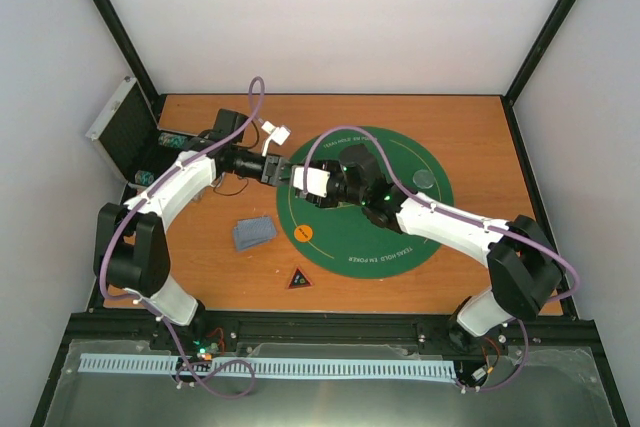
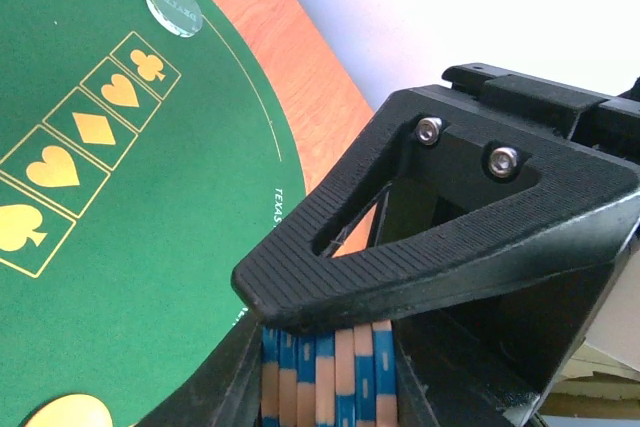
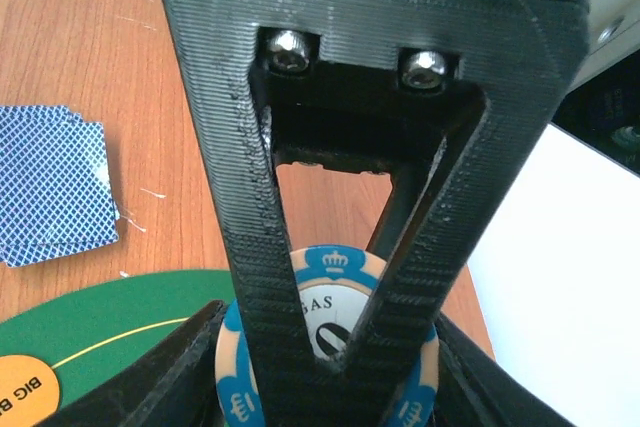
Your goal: Distribute texas hold em gaming equipment
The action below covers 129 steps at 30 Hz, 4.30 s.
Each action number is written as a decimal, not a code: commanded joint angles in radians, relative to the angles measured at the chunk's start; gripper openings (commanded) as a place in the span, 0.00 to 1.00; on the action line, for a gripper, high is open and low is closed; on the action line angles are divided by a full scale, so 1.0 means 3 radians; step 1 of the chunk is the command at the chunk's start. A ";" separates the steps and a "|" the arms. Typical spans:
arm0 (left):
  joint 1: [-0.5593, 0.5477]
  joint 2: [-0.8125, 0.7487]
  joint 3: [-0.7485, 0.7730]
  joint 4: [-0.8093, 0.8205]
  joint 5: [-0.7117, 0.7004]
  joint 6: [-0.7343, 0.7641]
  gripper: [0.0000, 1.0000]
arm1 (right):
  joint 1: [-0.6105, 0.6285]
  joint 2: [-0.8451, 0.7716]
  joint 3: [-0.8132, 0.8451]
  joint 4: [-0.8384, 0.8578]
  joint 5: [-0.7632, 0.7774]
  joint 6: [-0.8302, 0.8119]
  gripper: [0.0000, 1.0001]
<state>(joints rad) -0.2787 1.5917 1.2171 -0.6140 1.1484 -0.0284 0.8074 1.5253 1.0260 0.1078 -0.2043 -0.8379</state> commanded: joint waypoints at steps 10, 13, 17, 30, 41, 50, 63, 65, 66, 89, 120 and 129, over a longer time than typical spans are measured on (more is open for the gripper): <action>-0.0007 -0.0099 -0.0030 0.0013 0.0192 -0.0063 0.17 | -0.0007 0.0095 0.0158 -0.0027 0.0242 0.0038 0.03; -0.0007 -0.0088 -0.0030 0.0020 0.0207 -0.0070 0.24 | -0.0007 0.0077 0.0167 -0.0076 0.0207 0.0074 0.03; -0.0007 -0.0085 -0.0032 0.0025 0.0211 -0.0066 0.30 | -0.0007 0.0056 0.0176 -0.0125 0.0184 0.0092 0.03; -0.0007 -0.0074 -0.0058 0.0035 0.0191 -0.0048 0.40 | -0.0016 0.0060 0.0192 -0.0151 0.0144 0.0126 0.03; -0.0007 -0.0037 -0.0059 0.0038 0.0186 -0.0048 0.44 | -0.0032 0.0063 0.0231 -0.0264 0.0030 0.0198 0.03; -0.0007 -0.0020 -0.0058 0.0031 0.0140 -0.0035 0.52 | -0.0042 0.0054 0.0233 -0.0350 -0.0034 0.0288 0.03; -0.0007 -0.0082 0.0003 -0.0046 -0.0110 0.0095 0.76 | -0.0078 -0.0027 0.0096 -0.0396 -0.0028 0.0447 0.03; -0.0007 -0.0115 0.0018 -0.0078 -0.0154 0.0152 0.80 | -0.0078 -0.0068 0.0020 -0.0400 -0.0009 0.0489 0.03; -0.0009 -0.0133 0.0027 -0.0091 -0.0172 0.0175 0.83 | -0.0078 -0.0092 -0.0031 -0.0400 0.0001 0.0513 0.03; 0.0107 -0.0394 0.0070 -0.0133 -0.0941 0.0321 1.00 | 0.0048 -0.0315 -0.1035 -0.0294 -0.0074 0.1420 0.03; 0.0208 -0.0469 -0.0002 -0.0063 -0.1008 0.0307 1.00 | 0.0300 0.0603 -0.0885 -0.0365 0.0020 0.1714 0.13; 0.0222 -0.0506 -0.0007 -0.0065 -0.1014 0.0307 1.00 | 0.0294 0.0761 -0.0779 -0.0466 0.0053 0.1674 0.20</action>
<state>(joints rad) -0.2237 1.4727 1.2064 -0.6495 0.8406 0.0471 0.8879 1.7199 0.7837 -0.0074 -0.2176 -0.3244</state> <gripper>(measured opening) 0.997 0.418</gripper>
